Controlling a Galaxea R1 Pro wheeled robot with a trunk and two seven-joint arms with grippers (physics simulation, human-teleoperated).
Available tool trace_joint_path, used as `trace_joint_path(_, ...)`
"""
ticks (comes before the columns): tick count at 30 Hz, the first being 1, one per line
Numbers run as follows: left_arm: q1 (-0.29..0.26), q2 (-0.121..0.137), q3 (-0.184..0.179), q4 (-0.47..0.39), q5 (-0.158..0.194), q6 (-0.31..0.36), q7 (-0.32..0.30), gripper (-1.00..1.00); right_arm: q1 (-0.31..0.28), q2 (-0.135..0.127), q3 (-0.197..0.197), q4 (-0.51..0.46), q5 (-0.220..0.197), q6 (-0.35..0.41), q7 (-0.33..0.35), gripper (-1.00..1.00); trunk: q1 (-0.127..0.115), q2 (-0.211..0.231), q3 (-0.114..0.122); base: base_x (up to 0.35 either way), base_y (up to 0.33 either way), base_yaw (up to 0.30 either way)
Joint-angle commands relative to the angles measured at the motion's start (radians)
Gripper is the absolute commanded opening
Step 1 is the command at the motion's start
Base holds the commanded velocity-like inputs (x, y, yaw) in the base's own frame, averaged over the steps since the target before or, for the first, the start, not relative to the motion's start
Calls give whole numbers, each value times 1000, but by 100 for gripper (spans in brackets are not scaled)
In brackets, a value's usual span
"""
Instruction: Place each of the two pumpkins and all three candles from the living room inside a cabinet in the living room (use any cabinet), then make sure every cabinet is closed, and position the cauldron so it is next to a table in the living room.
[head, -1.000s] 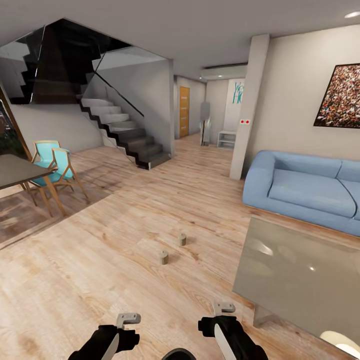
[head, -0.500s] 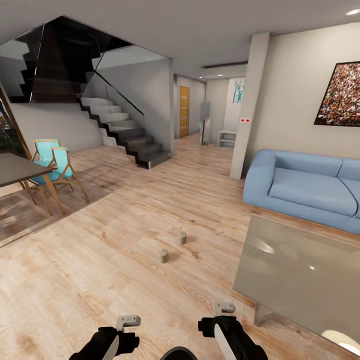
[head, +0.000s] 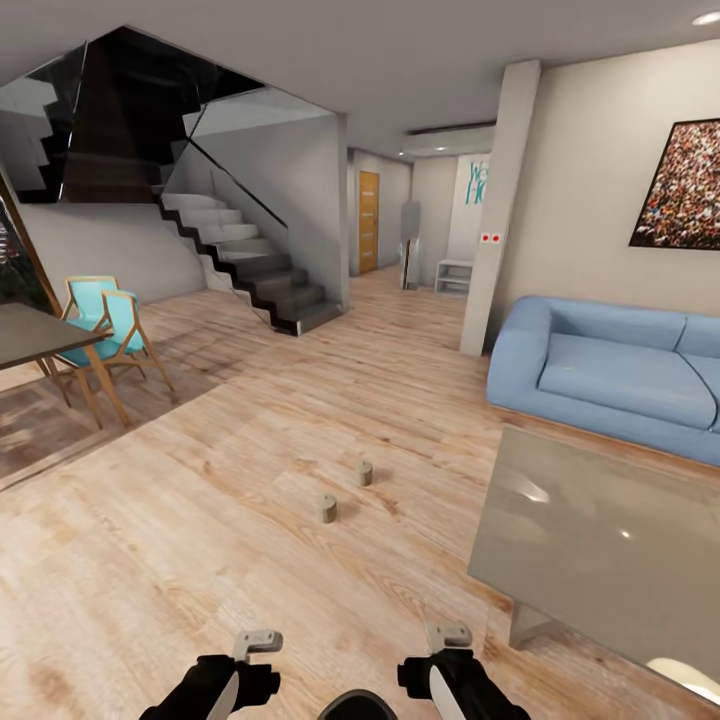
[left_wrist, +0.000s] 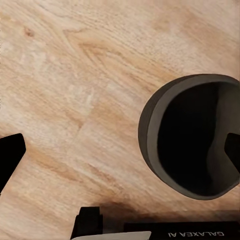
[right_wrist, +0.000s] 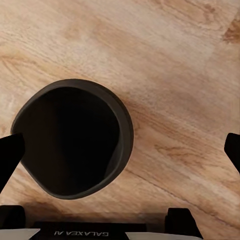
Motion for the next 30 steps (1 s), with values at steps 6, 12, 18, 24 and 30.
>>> trace_joint_path(6, 0, 0, -1, -1, 2, -20, 2, 100, 0, -1, 6, 7, -11, -55, -2, 100, 23, -43, -20, 0, 0, 0)
trace_joint_path(12, 0, 0, -2, -1, 2, -26, 0, 100, 0, -4, 6, 33, -11, -100, 0, 100, 46, -85, -39, 0, 0, 0)
trace_joint_path(18, 0, -1, -4, -1, 2, -40, -4, 100, 0, -4, 6, 37, -11, -105, 1, 100, 69, -127, -58, 0, 0, 0)
trace_joint_path(24, 0, -11, -6, -1, 0, -43, -5, 100, 2, -4, 6, 38, -10, -107, 2, 100, 92, -169, -76, 0, 0, 0)
trace_joint_path(30, 0, -14, -6, 15, -1, -47, -6, 100, 3, -3, 6, 48, -11, -148, 2, 100, 115, -211, -95, 0, 0, 0)
